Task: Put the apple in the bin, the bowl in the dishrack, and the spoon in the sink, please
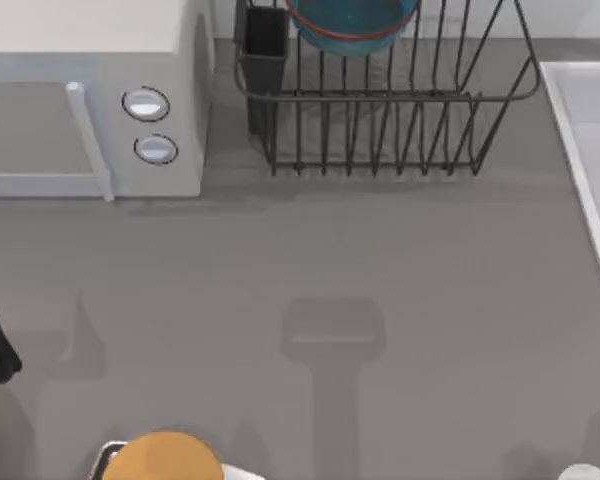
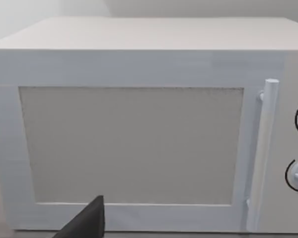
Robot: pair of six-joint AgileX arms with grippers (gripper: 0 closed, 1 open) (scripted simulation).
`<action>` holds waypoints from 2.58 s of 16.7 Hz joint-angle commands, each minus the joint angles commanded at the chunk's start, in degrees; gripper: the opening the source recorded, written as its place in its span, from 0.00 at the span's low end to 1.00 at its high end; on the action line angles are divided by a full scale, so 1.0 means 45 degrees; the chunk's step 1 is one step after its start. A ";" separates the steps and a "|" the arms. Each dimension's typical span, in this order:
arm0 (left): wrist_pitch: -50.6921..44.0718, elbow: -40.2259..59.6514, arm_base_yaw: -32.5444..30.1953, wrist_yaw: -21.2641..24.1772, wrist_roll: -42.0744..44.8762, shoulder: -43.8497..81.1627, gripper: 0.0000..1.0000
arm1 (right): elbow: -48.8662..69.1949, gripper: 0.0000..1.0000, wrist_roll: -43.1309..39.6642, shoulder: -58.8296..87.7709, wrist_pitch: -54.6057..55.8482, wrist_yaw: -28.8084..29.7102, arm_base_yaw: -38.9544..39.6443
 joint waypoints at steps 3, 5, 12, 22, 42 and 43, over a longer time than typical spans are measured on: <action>0.0000 0.0000 0.0000 0.0000 0.0000 0.0000 1.00 | 0.0000 0.00 0.0000 0.0000 0.0000 0.0000 0.0000; 0.0000 0.0000 0.0000 0.0000 0.0000 0.0000 1.00 | 0.0487 0.00 0.0514 -0.0878 -0.1365 -0.0002 0.0043; 0.0000 0.0000 0.0000 0.0000 0.0000 0.0000 1.00 | 0.2296 0.00 0.0389 -0.1846 -0.4401 0.0000 -0.0017; 0.0000 0.0000 0.0000 0.0000 0.0000 0.0000 1.00 | 0.4005 0.00 0.0443 -0.3027 -0.7089 -0.0001 -0.0002; 0.0000 0.0000 0.0000 0.0000 0.0000 0.0000 1.00 | 2.3815 0.00 0.2805 1.0927 -1.3263 0.0174 0.2504; 0.0000 0.0000 0.0000 0.0000 0.0000 0.0000 1.00 | 2.4865 0.00 0.3030 1.1614 -1.3515 0.0188 0.2664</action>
